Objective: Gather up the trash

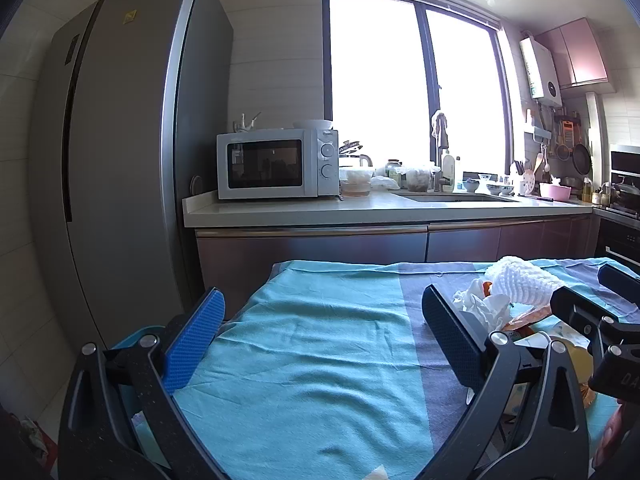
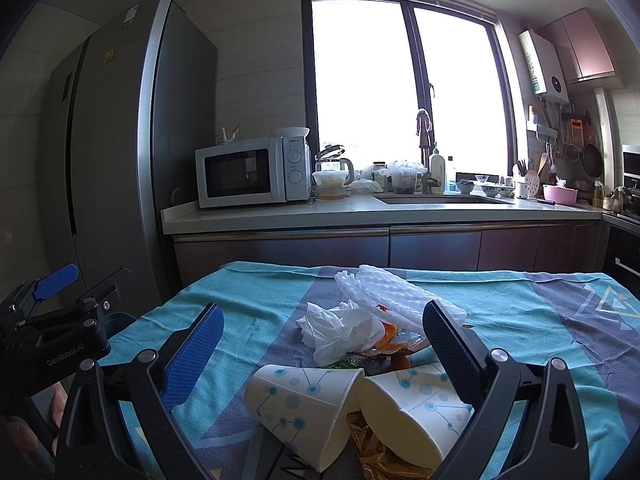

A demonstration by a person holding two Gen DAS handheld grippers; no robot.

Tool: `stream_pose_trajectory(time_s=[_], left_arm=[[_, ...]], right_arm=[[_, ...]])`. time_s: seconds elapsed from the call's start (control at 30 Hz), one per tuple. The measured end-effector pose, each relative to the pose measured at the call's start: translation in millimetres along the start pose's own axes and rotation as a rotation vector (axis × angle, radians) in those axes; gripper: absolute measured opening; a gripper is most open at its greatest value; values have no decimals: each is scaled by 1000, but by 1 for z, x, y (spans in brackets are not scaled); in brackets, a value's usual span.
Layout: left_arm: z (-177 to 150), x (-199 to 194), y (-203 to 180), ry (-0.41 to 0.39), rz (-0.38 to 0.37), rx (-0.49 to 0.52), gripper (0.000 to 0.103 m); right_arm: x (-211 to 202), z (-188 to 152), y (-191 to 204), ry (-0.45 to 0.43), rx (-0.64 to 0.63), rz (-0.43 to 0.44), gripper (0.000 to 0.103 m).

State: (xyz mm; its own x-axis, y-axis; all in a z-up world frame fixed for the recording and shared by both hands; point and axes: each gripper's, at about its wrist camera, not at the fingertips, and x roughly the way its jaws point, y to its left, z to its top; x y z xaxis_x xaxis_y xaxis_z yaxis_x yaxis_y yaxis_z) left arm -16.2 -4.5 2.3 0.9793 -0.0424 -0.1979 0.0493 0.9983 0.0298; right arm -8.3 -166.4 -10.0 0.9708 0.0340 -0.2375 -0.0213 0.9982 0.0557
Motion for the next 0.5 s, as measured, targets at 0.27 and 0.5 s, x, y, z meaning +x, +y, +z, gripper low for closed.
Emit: stream_pose_trajectory(time_s=[0.27,0.5], left_arm=[[-1,1,-1,4,-2,-1,97],[-2,4,-2,11,-7,1,97]], right_arm=[[1,0,-1,3,5,2,96],[2,-1,-4,5,9,1,96]])
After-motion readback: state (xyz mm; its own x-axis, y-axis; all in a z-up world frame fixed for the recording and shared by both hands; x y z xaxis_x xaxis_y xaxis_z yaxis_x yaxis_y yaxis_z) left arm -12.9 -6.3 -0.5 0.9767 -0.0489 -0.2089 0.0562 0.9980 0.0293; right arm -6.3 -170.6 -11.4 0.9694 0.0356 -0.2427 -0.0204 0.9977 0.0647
